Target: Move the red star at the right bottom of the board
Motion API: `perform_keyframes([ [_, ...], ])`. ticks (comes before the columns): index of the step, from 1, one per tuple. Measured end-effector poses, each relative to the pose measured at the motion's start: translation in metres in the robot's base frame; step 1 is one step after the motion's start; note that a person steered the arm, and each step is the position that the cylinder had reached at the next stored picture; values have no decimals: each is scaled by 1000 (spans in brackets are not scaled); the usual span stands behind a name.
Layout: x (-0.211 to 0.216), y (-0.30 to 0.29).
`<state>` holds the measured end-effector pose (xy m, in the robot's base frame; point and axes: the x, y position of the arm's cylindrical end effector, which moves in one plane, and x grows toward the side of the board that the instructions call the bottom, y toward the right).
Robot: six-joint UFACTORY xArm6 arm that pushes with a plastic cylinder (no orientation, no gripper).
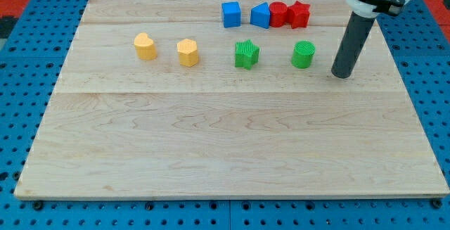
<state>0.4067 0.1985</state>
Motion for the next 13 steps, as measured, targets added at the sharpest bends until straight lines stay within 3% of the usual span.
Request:
perform_keyframes([
  [2, 0, 26],
  [9, -75, 105],
  [13, -96, 86],
])
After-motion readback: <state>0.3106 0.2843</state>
